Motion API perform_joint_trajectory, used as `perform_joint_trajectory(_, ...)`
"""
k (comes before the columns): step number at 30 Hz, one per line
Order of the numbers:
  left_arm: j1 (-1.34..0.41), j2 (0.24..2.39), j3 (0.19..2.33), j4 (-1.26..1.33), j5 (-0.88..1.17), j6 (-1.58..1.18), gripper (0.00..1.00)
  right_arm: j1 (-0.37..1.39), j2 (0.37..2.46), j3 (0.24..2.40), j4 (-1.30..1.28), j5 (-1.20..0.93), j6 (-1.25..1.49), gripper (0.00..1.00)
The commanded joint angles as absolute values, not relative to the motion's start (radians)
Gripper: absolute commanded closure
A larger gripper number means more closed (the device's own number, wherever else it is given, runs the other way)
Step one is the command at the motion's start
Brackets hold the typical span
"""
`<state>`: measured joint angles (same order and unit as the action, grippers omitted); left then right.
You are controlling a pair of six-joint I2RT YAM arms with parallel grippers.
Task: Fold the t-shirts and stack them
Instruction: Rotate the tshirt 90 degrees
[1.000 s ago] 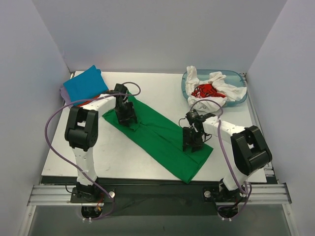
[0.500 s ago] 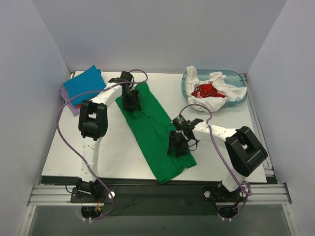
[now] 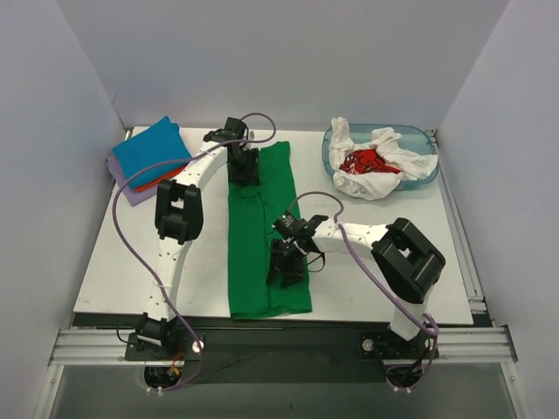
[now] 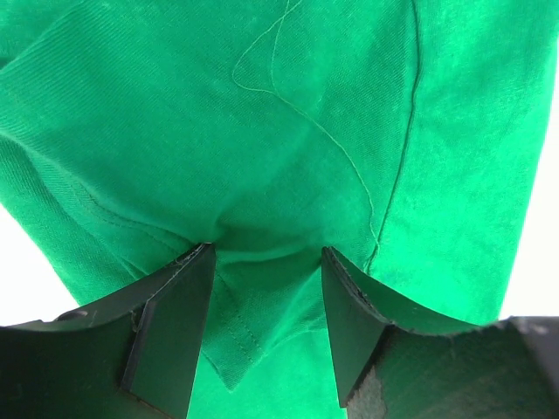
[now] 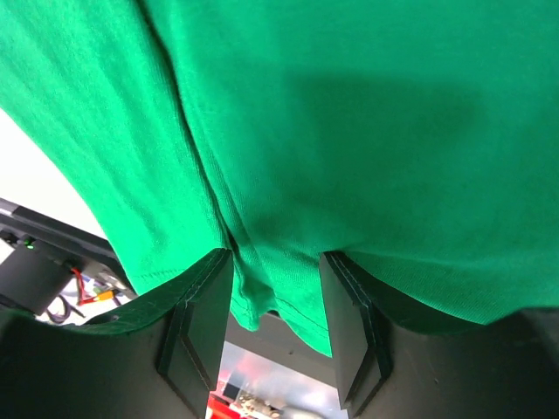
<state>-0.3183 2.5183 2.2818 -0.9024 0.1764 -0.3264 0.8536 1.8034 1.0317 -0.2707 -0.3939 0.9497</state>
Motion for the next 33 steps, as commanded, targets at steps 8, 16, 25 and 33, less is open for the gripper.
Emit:
perform_joint_trajectory(8,-0.348,2.608,2.296,-0.808,0.258,-0.304,0.37,0.871,1.922,1.077,-0.325,-0.308,0.947,0.54)
perform_joint_trajectory(16,-0.35,2.511,2.298,-0.743,0.271,-0.353,0.37,0.864,1.826,1.163,-0.422,-0.269,0.828,0.54)
perform_joint_trajectory(25,-0.351,2.304,2.28,-0.699,0.316,-0.405,0.35,0.871,1.613,1.14,-0.554,-0.198,0.804,0.53)
perform_joint_trajectory(33,-0.377,1.934,1.95,-0.738,0.2,-0.385,0.35,0.876,1.465,0.925,-0.578,-0.198,0.807,0.53)
